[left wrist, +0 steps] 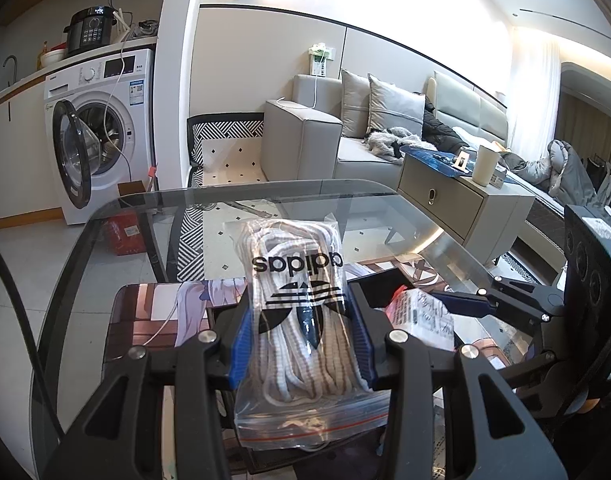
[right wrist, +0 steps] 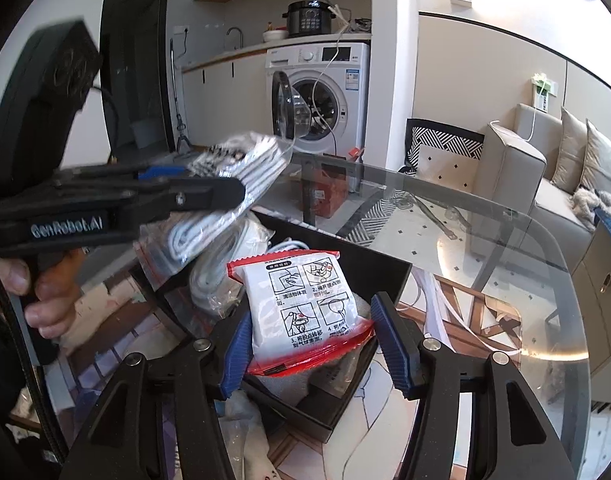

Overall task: Organize soft objects
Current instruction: 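Open the right tool over the box while the left tool lowers the adidas bag in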

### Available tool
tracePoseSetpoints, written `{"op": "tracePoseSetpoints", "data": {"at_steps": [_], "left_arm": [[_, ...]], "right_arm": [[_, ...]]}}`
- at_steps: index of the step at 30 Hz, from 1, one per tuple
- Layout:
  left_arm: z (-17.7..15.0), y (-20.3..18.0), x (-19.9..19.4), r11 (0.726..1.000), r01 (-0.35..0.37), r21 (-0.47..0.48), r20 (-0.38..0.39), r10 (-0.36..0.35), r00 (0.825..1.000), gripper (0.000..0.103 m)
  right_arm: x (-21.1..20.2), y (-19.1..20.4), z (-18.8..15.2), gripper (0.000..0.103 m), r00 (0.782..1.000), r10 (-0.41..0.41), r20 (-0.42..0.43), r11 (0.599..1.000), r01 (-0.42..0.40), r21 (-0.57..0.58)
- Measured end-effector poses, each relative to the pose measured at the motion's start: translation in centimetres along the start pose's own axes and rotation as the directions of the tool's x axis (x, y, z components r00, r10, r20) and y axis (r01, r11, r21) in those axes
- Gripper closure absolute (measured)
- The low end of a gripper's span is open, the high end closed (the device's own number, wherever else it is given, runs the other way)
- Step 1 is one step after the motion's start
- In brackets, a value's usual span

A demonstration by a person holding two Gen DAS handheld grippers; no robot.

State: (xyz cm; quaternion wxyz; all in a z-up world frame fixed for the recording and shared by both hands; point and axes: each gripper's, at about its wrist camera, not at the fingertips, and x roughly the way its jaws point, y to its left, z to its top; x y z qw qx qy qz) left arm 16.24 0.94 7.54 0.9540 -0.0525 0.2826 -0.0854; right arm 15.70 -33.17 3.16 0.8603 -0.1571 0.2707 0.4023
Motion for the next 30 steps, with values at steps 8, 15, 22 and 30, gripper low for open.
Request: {"op": "tracePoseSetpoints", "data": {"at_steps": [8,15,22,30], "left_arm": [[0.2,-0.3,0.3,1.0,0.004,0.01,-0.005,-0.004,1.0,0.062],[0.0,-0.6,1.3,1.0,0.013,0.013,-0.021,-0.013,1.0,0.062],[-0.1,-2.7,2.4,0.997,0.053,0.056,-0.03,-0.052,0.998,0.061],[-0.3,-4.2,4.1,0.994,0.073,0.08,-0.083,-0.066,0.994,0.061]], "right_arm": [[-0.8,0.0,-0.4,0.025,1.0,0.003,0.016,1.0,-0.003,0.0],[-2.4,-1.3,-1.1,0.02,0.999,-0.013,0.034,0.999,0.012,0.037],[-3.8,-2.6,-1.8,0.019,0.998,-0.034,0.046,0.997,0.03,0.075],[-4.8,-4.1,-2.6,0.018,0.998,-0.052,0.04,0.993,0.048,0.106]]}}
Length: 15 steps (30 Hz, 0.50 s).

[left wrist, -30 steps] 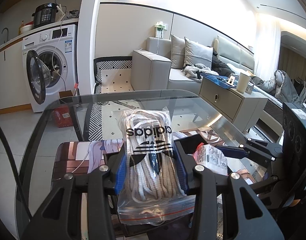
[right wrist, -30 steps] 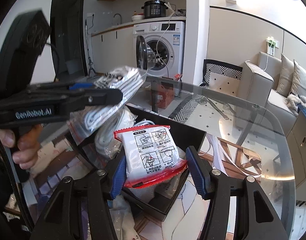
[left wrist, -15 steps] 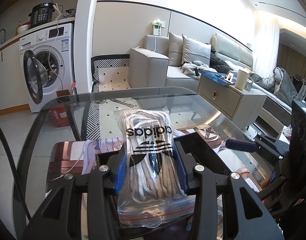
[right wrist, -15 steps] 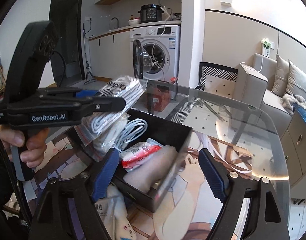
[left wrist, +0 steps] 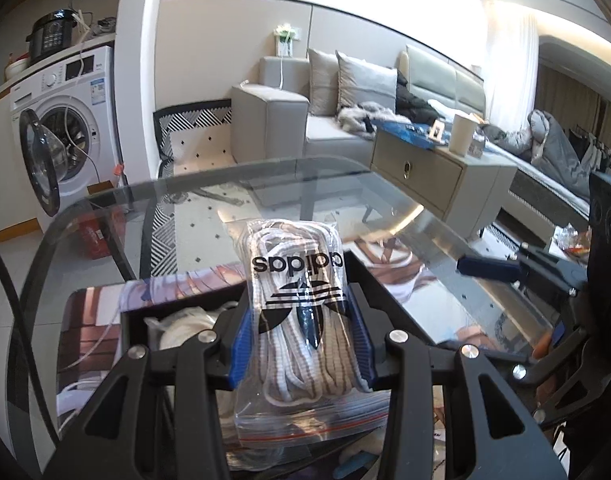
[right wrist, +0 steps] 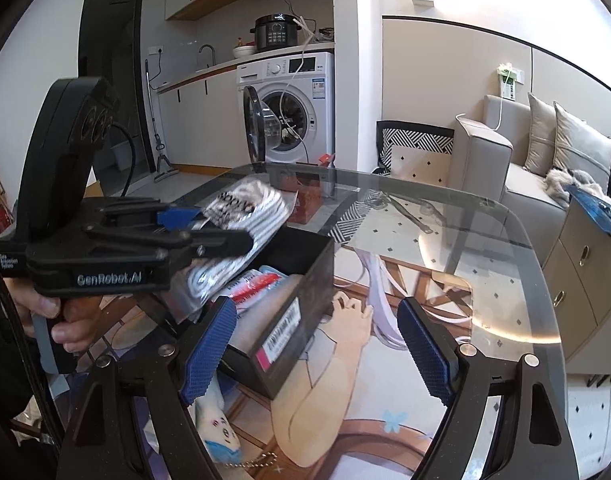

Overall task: Organize soft objects
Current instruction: 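Open the right tool over the box while the left tool lowers the adidas bag in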

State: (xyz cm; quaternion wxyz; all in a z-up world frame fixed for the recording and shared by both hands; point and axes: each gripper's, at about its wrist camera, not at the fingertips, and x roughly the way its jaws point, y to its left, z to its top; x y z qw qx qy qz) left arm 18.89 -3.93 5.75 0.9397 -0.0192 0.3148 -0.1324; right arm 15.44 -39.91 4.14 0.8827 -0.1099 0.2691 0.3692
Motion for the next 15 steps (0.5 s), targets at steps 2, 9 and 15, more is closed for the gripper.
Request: {"op": "tracePoseSetpoints", "data": {"at_steps": [2,9,15], "left_arm": [[-0.4,-0.5,0.2,1.0,0.002,0.015,-0.022,-0.002,1.0,0.061],[-0.2,-1.3,0.4,0.999,-0.013,0.048,-0.039,0.015,0.999,0.061],[-1.0,-1.1,1.8,0.999,-0.02,0.049,-0.079,0.024,0.997,0.061]], "right_arm": [[-0.2,-0.3,0.0,0.018,1.0,0.0,0.001,1.0,0.0,0.007],[-0.5,-0.4,0.0,0.018,1.0,-0.009,0.01,1.0,0.008,0.009],[-0.8,-0.5,-0.1,0.018,1.0,-0.012,0.011,1.0,0.012,0.011]]}}
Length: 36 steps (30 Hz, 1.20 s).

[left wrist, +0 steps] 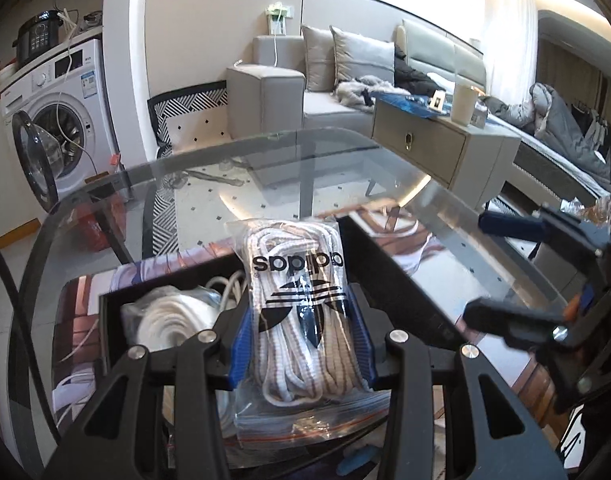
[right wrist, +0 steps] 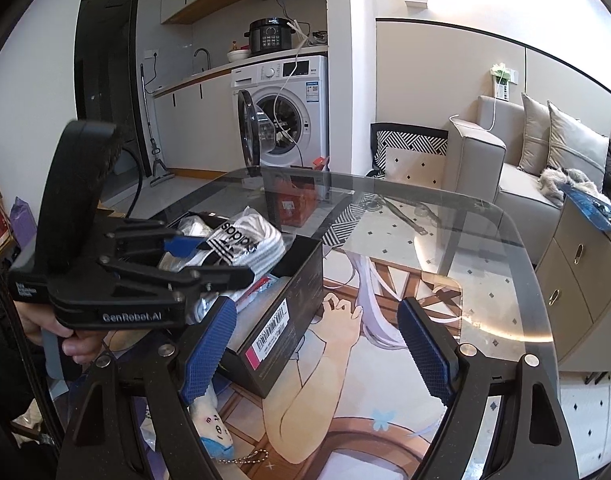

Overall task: Organize soft objects
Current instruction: 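Open the right tool over the box while the left tool lowers the adidas bag in, then withdraw both open tools from the black box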

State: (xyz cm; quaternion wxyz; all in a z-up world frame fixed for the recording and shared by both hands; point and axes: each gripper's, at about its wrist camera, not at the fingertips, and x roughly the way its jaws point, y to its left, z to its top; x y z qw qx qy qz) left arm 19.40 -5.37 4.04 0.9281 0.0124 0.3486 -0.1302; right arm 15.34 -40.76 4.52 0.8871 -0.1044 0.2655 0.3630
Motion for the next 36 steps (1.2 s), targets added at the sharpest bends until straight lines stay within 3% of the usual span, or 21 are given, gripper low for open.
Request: {"op": "tracePoseSetpoints", "data": {"at_steps": [8,14,16,20,22,29,36], "left_arm": [[-0.4,-0.2,0.3,1.0,0.014,0.005,-0.029,-0.014,0.999,0.057],[-0.7,-0.3,-1.8,1.0,0.014,0.028,-0.001,-0.014,1.0,0.033],[-0.9,-0.2,-2.9,0.999,-0.018,0.033,0.029,0.017,0.999,0.013],[-1.2,0.9,-4.5,1.0,-0.029,0.003,0.056,0.029,0.998,0.01],[-1.6,1.6,-5.1,0.998,-0.061,-0.019,0.065,0.062,0.996,0.001],[-3.7,2.7,-6.3,0.991,-0.113,-0.071,0.057,0.118,0.991,0.0],[-5.7,2.0,-6.6,0.992,-0.102,-0.071,0.036,0.104,0.994,0.0]], "right_arm": [[0.0,0.0,0.1,0.018,1.0,-0.001,-0.002,1.0,0.001,0.002],[-0.3,-0.1,-0.1,0.008,1.0,0.007,0.003,1.0,-0.007,0.006],[-0.4,0.1,-0.1,0.003,1.0,0.007,0.002,1.0,-0.007,0.005],[-0.7,0.6,-0.4,0.001,1.0,0.006,-0.002,1.0,-0.006,-0.001],[-0.7,0.9,-0.6,0.001,1.0,0.009,-0.01,1.0,-0.009,-0.009],[-0.8,2.2,-1.1,0.001,0.999,0.014,-0.033,0.999,-0.016,-0.049],[-1.4,2.5,-1.9,0.001,0.999,0.005,-0.042,0.998,-0.007,-0.055]]}}
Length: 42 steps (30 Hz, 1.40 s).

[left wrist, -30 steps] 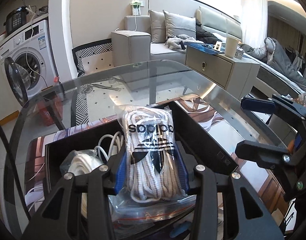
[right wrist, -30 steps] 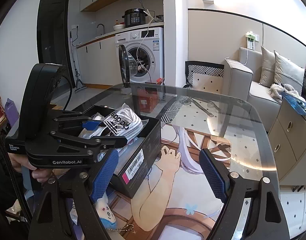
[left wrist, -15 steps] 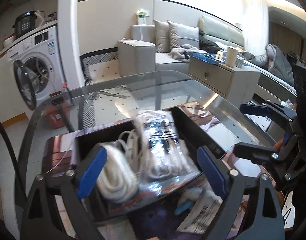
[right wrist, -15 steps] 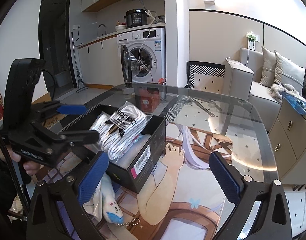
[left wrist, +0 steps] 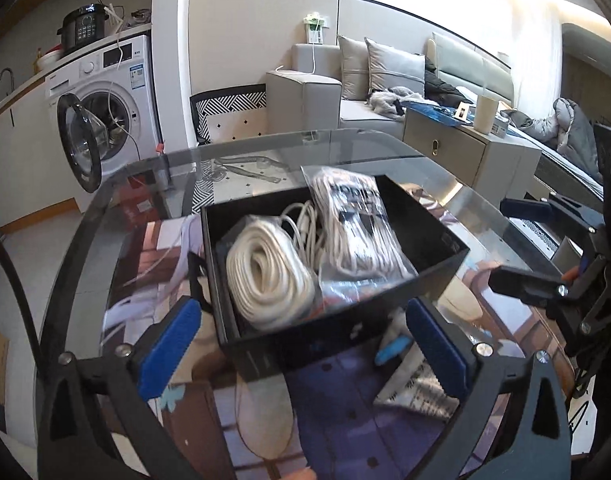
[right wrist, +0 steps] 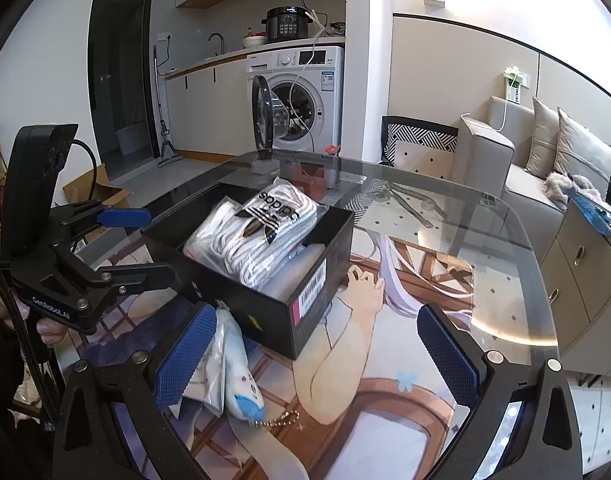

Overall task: Organize soft objects
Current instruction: 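Withdraw both open tools from the black box, then move the left tool onto the white medicine packet and close on it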

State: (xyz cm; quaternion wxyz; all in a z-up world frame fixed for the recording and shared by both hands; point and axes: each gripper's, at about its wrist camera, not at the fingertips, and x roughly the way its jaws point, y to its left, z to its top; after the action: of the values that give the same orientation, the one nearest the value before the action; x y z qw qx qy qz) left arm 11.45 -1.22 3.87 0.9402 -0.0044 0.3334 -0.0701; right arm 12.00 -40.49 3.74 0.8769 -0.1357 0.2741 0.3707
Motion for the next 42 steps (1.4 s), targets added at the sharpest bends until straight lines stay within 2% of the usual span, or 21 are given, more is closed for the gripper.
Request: {"op": "tracePoseSetpoints", "data": {"at_steps": [9,20,28,35,42], "left_arm": [[-1.4,-1.3,-0.4,1.0,-0.017,0.02,-0.007,0.017,1.0,0.0],[-2.5,-1.2,-1.9,1.0,0.003,0.025,-0.005,-0.003,1.0,0.0],[-3.6,-2.2,-1.7,0.997,0.047,0.061,-0.04,-0.045,0.998,0.0],[-4.4,-4.6,0.0,0.985,0.122,0.122,-0.121,-0.108,0.987,0.0],[-4.4,-5.3,1.1,0.983,0.137,0.123,-0.159,-0.117,0.98,0.0]], "right_arm": [[-0.6,0.0,-1.8,0.001,0.999,-0.008,-0.037,1.0,0.008,0.005],[-1.2,0.3,-2.9,0.001,0.998,-0.004,-0.064,1.0,0.003,-0.008],[-0.8,0.4,-3.6,0.001,0.994,-0.005,-0.109,0.999,0.002,-0.032],[-0.3,0.7,-4.1,0.001,0.991,0.012,-0.134,0.998,-0.019,-0.051],[0.0,1.0,-4.5,0.001,0.987,0.026,-0.159,0.997,-0.038,-0.072]]}}
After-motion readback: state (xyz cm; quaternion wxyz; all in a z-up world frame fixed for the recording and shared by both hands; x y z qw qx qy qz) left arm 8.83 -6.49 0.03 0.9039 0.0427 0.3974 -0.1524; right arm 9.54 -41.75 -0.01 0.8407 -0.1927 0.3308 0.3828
